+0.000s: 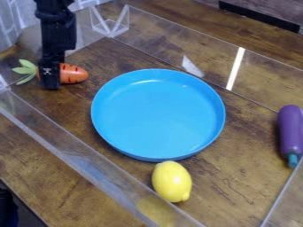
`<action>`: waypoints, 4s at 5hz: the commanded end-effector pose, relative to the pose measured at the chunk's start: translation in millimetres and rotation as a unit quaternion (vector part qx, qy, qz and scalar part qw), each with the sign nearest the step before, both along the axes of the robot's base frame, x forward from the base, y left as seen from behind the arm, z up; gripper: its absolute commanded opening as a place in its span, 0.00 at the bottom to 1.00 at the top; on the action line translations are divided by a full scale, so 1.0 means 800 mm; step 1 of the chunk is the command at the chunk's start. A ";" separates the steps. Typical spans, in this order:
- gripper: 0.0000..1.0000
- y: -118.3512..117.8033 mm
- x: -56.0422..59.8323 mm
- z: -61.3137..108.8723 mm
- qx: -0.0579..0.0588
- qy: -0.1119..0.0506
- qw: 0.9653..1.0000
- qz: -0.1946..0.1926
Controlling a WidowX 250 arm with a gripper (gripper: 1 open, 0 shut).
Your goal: Move the carrot to the right side
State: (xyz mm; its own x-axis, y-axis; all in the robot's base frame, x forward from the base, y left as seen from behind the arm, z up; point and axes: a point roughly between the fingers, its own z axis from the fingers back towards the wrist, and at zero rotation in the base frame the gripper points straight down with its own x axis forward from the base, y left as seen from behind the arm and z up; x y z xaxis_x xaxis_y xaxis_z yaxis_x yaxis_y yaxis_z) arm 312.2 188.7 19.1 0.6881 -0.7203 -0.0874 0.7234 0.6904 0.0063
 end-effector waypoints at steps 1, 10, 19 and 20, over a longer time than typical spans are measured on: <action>1.00 -0.010 0.014 -0.002 -0.001 -0.002 0.999 -0.033; 1.00 -0.018 0.094 -0.004 0.006 0.003 0.990 -0.139; 1.00 -0.040 0.103 -0.004 0.012 0.015 0.968 -0.251; 1.00 -0.039 0.108 -0.003 0.011 0.016 0.967 -0.253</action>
